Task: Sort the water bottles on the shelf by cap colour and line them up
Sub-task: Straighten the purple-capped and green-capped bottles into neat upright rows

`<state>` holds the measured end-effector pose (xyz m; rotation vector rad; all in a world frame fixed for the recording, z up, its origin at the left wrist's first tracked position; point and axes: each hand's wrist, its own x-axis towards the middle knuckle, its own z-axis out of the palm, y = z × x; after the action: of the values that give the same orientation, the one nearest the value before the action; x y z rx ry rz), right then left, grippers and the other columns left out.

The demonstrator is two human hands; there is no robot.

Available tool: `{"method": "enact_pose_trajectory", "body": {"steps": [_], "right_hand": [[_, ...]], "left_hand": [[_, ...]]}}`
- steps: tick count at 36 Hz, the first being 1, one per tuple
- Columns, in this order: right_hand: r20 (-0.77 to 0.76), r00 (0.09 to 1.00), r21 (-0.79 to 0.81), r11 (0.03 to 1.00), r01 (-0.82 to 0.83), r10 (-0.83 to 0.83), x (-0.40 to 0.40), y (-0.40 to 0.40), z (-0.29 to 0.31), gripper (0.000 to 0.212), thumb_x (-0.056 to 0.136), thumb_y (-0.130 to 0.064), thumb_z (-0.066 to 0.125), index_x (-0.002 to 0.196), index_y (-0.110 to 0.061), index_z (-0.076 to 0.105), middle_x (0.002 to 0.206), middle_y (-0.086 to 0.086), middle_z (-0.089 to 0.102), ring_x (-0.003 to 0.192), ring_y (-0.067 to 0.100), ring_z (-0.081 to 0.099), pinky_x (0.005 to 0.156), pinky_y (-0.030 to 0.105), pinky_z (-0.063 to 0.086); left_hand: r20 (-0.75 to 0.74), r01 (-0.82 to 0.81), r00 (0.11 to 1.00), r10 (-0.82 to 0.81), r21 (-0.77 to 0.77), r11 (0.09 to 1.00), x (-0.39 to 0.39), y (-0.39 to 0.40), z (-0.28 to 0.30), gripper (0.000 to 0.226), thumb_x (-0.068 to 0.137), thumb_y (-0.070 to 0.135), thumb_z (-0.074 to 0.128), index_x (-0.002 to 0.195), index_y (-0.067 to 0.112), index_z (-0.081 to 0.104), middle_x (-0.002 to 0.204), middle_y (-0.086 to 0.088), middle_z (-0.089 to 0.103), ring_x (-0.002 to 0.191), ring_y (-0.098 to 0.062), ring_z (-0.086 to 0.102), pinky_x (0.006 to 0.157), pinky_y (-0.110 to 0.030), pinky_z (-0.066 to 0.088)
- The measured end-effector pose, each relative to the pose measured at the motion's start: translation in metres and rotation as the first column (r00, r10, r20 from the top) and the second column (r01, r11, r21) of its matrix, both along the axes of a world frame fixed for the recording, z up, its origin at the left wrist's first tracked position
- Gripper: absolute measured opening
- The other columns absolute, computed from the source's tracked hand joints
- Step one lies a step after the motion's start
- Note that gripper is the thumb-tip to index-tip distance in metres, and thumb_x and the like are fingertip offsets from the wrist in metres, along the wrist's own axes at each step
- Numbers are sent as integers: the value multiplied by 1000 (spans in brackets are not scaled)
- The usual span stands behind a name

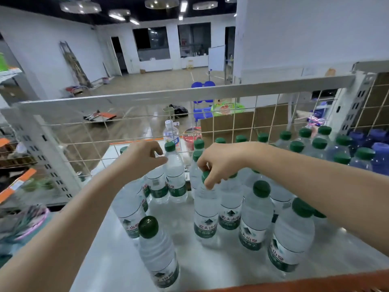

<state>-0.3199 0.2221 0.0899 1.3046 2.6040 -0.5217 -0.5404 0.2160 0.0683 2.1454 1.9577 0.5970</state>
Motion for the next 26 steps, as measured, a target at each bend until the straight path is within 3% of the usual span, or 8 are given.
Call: {"method": "enact_pose_trajectory", "body": {"steps": [7,11,15,20,26], "right_hand": [[-51,992,39,993,114,-112,-10,11,-6,27,79,-28,72,74,-11,52,71,5,68,56,13,64,52,22,47],[-60,986,44,987,156,-153,-14,13,-9,26,79,-29,72,78,-6,60,73,6,70,60,15,69,54,22,49],[-10,983,53,982,183,-182,-20,14,-11,32,79,-32,71,88,-2,67,78,10,73,62,17,69,54,22,50],[64,983,39,985,169,-171,-24,15,-9,33,79,-34,70,90,-3,67,78,9,73,60,18,64,55,24,50],[73,982,37,985,170,-172,-24,15,-8,34,80,-36,71,92,-4,67,79,9,70,63,18,60,58,25,49]], "left_hand": [[-29,-116,993,115,-24,993,-35,-19,2,19,86,34,67,93,17,63,72,3,56,57,-16,53,51,-24,42],[-91,-144,986,140,-39,989,-47,-25,-1,19,86,34,67,92,16,62,81,2,61,70,-20,64,68,-31,53],[-147,-185,973,178,-36,982,-56,-25,-3,19,85,35,67,90,17,63,87,1,64,76,-17,61,76,-37,56],[-220,-238,954,203,-149,960,-65,-26,-8,25,83,35,69,84,11,63,82,-5,63,71,-18,56,69,-33,52],[-275,-244,947,169,-267,932,-72,-26,-18,27,81,38,72,80,16,55,80,-2,60,68,-14,54,57,-23,43]]}}
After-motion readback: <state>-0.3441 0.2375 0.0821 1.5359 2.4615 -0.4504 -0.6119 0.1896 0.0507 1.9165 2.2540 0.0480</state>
